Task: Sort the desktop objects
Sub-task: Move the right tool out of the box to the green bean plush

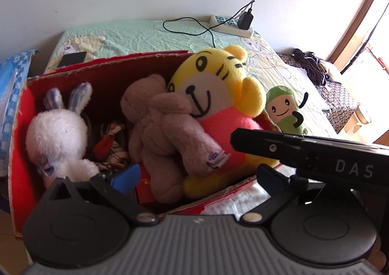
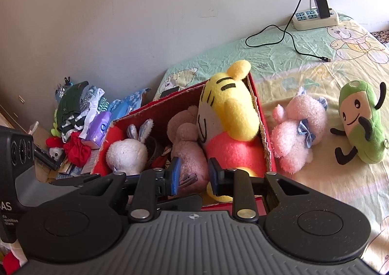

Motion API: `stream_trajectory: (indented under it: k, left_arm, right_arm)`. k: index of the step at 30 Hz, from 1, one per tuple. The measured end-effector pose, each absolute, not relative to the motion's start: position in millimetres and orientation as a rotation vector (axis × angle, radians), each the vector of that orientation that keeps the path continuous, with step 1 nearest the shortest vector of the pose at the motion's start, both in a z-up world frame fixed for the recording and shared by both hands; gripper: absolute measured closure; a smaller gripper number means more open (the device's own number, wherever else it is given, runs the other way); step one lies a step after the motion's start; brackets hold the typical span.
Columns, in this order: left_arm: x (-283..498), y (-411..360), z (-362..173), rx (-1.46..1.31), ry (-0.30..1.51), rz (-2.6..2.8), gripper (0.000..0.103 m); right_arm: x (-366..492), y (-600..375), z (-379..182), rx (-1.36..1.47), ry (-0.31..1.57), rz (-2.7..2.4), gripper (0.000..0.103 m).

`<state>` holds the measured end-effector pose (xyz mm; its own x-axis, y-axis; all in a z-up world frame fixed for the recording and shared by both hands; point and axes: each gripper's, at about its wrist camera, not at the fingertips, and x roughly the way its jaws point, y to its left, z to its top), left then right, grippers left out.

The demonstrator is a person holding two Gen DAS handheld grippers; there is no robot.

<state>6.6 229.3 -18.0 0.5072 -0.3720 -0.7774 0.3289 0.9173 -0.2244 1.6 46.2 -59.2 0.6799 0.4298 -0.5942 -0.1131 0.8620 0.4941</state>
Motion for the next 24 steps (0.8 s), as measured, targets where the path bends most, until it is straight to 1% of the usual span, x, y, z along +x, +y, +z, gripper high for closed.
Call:
stream_trajectory:
  k: [6, 12, 17, 24]
  left_arm:
    - [-1, 228, -14, -0.030, 0.940, -0.357, 0.001]
    - [-7, 215, -7, -0.021, 0.916, -0.280, 0.001]
    - [-18, 198, 1, 0.011, 0.888, -0.214, 0.001]
    - [-36, 166, 27, 0.007, 0.803, -0.205, 0.001]
  right_arm:
    - [1, 44, -60, 0.448, 0.752, 0.372, 0.069]
    - [2, 35, -58, 0.437, 0.752, 0.463, 0.068]
    - [-5, 4, -56, 0.468, 0.725, 0.523, 0.068]
    - [-11, -56, -58, 0.519, 0.689, 0.543, 0.067]
